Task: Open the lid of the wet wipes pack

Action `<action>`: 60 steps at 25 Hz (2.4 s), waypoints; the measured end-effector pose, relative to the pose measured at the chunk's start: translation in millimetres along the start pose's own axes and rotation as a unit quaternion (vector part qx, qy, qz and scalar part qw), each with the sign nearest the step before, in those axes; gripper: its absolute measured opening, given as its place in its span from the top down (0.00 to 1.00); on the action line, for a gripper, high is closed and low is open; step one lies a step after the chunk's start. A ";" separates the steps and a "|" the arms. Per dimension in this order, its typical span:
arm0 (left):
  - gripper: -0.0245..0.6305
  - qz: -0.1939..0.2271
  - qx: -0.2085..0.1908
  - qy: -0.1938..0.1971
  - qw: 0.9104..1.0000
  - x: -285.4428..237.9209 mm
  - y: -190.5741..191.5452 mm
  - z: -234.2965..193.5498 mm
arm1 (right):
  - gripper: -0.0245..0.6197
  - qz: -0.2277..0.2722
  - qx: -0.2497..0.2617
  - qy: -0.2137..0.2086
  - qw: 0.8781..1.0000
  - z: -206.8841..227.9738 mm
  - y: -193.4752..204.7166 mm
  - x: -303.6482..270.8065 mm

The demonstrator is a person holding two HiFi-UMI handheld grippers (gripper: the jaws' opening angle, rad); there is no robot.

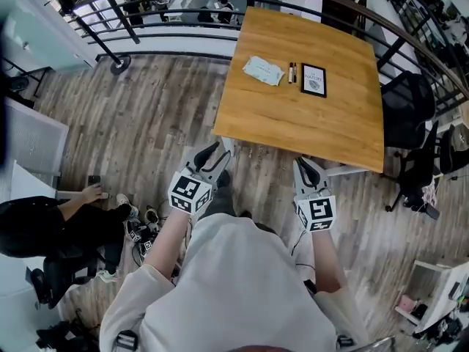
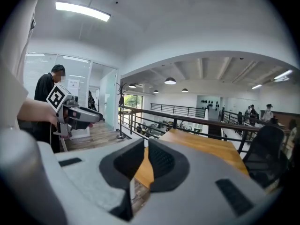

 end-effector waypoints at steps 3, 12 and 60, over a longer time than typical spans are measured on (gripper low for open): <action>0.74 -0.003 0.002 0.007 1.000 -21.9 -2.7 -14.6 | 0.94 -0.005 -0.002 0.005 1.000 11.5 -4.2 -18.9; 0.74 -0.012 0.001 0.037 0.999 -93.3 -16.4 -79.8 | 0.94 -0.028 -0.011 0.023 0.999 44.4 -23.4 -98.4; 0.70 -0.105 -0.036 0.063 0.992 -443.8 23.3 -165.0 | 0.94 -0.168 0.016 -0.108 0.980 299.1 30.0 -382.1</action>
Point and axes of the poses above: the fingertips, and each gripper's own axes: x backward along the fingers, z to its right, y out of its underside, the point moved 6 cm from there along x, backward along the fingers, and after that the axes turned 13 degrees about -y, right-handed, at the moved point
